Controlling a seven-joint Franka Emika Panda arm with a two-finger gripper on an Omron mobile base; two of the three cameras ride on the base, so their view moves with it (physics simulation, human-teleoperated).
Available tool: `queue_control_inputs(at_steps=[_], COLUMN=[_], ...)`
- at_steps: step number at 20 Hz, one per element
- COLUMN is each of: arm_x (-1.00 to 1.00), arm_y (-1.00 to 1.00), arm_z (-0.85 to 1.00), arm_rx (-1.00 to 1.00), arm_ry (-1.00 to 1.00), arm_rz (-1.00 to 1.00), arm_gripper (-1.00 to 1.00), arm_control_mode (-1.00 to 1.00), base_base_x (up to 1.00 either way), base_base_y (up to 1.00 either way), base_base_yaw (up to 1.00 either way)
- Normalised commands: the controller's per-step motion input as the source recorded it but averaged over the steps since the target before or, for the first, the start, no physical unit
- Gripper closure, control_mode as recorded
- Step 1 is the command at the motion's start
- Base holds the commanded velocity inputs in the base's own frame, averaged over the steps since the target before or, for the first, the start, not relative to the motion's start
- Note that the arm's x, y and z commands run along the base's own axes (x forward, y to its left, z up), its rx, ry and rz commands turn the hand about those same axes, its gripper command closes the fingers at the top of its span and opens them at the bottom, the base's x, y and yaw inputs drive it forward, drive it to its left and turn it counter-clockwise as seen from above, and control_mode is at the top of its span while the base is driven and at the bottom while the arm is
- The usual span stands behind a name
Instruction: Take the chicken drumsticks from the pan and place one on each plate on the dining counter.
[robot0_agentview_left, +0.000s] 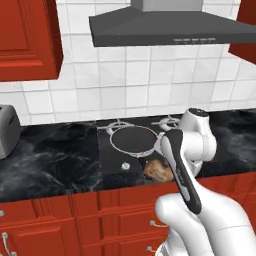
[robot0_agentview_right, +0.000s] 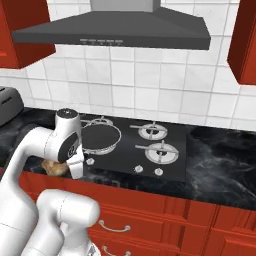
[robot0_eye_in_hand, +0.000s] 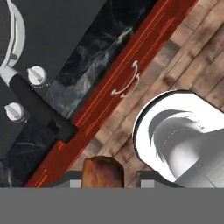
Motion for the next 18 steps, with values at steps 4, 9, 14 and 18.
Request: queue_control_inputs(at_steps=[4,9,14,18], arm_x=[0.0,0.0,0.0,0.0], arm_y=[0.0,0.0,0.0,0.0], arm_z=[0.0,0.0,0.0,0.0], arm_rx=[0.0,0.0,0.0,0.0], arm_ry=[0.0,0.0,0.0,0.0], arm_rz=[0.0,0.0,0.0,0.0], arm_gripper=[1.0,1.0,1.0,1.0], arm_control_mode=[1.0,1.0,1.0,1.0], base_base_x=[-0.84,-0.55,-0.23,-0.07], base_base_y=[0.23,0.44,0.2,0.42], base_base_yaw=[0.58,0.82,1.0,0.9])
